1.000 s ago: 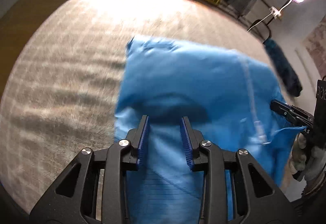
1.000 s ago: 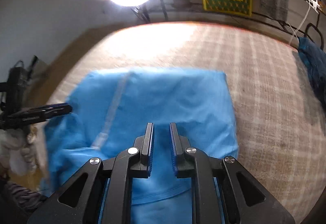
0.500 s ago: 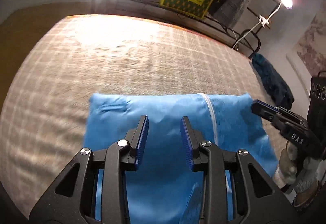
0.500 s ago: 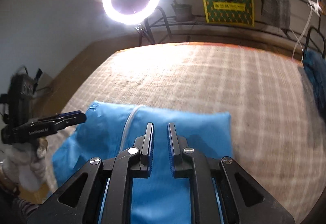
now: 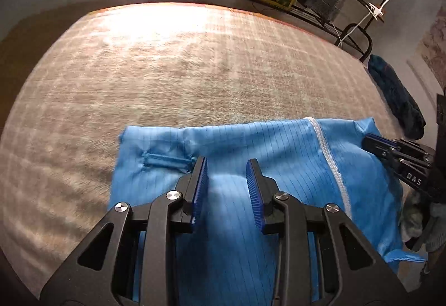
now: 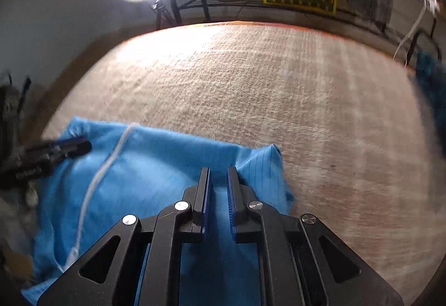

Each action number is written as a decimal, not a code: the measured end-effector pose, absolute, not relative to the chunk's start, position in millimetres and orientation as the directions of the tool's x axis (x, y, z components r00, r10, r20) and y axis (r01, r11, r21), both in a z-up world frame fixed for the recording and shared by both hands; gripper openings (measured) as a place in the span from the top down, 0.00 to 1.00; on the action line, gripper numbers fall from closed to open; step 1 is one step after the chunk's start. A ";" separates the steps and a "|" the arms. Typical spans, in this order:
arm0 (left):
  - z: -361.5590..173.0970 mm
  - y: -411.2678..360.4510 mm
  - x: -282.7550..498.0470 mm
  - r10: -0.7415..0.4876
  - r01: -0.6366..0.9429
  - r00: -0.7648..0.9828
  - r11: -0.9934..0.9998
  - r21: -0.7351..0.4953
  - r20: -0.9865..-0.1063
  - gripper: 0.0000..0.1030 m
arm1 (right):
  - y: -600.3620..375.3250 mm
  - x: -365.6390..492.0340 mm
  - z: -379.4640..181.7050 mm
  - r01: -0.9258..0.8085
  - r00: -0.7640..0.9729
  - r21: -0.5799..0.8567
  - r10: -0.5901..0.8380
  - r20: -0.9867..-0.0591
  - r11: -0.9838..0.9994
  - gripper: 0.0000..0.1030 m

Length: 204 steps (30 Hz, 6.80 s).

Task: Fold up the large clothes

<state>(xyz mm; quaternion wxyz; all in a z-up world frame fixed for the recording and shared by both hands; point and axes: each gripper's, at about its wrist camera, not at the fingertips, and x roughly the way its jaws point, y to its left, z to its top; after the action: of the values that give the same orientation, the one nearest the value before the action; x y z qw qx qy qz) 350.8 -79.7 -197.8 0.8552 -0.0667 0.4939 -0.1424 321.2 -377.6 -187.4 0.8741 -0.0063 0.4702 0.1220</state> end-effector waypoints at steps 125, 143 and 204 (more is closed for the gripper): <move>-76.2 -602.9 482.6 -0.804 0.622 0.322 0.578 -0.528 -0.500 0.94 | -826.9 251.7 -11.5 0.133 0.792 0.090 -0.051 -0.608 0.987 0.96; -132.9 -624.9 519.4 -0.666 0.565 0.397 0.719 -0.405 -0.631 0.46 | -889.0 307.7 -75.5 0.306 0.666 0.019 -0.200 -0.719 0.952 0.68; 15.3 -495.5 318.8 -0.688 0.660 0.427 0.681 -0.318 -0.586 0.52 | -787.3 119.8 23.1 0.163 0.842 0.226 -0.016 -0.539 0.961 0.82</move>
<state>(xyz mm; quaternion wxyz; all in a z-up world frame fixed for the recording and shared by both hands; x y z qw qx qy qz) 318.8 -495.5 15.3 0.8446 -0.0201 0.3566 -0.3989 119.8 -787.3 23.1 0.9505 0.1325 0.2770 -0.0469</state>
